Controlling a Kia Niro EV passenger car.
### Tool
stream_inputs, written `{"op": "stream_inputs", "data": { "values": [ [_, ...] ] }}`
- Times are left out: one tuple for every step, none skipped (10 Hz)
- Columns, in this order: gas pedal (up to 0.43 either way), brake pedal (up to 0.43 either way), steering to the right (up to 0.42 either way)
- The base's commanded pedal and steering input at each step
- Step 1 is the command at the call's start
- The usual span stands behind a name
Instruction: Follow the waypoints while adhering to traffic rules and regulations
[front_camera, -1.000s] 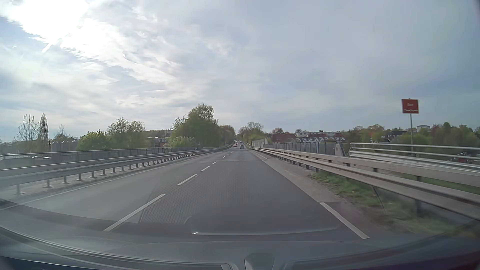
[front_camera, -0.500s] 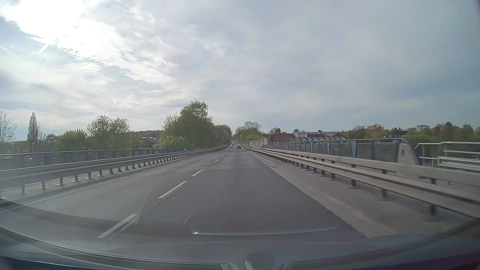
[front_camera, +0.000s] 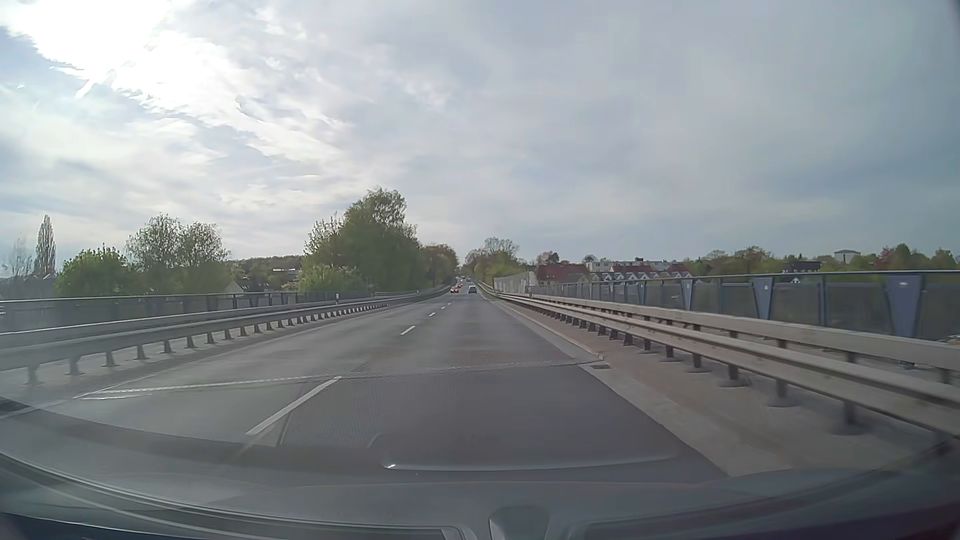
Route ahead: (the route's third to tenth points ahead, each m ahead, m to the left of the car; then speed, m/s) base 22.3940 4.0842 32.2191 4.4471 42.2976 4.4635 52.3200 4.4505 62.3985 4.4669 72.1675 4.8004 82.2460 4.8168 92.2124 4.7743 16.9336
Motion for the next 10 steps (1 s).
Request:
{"op": "stream_inputs", "data": {
  "values": [
    [0.059,0.000,-0.004],
    [0.059,0.000,-0.005],
    [0.059,0.000,-0.005],
    [0.059,0.000,-0.006],
    [0.059,0.000,-0.006],
    [0.059,0.000,-0.006],
    [0.059,0.000,-0.006],
    [0.059,0.000,-0.005],
    [0.059,0.000,-0.005],
    [0.059,0.000,-0.005]
  ]
}}
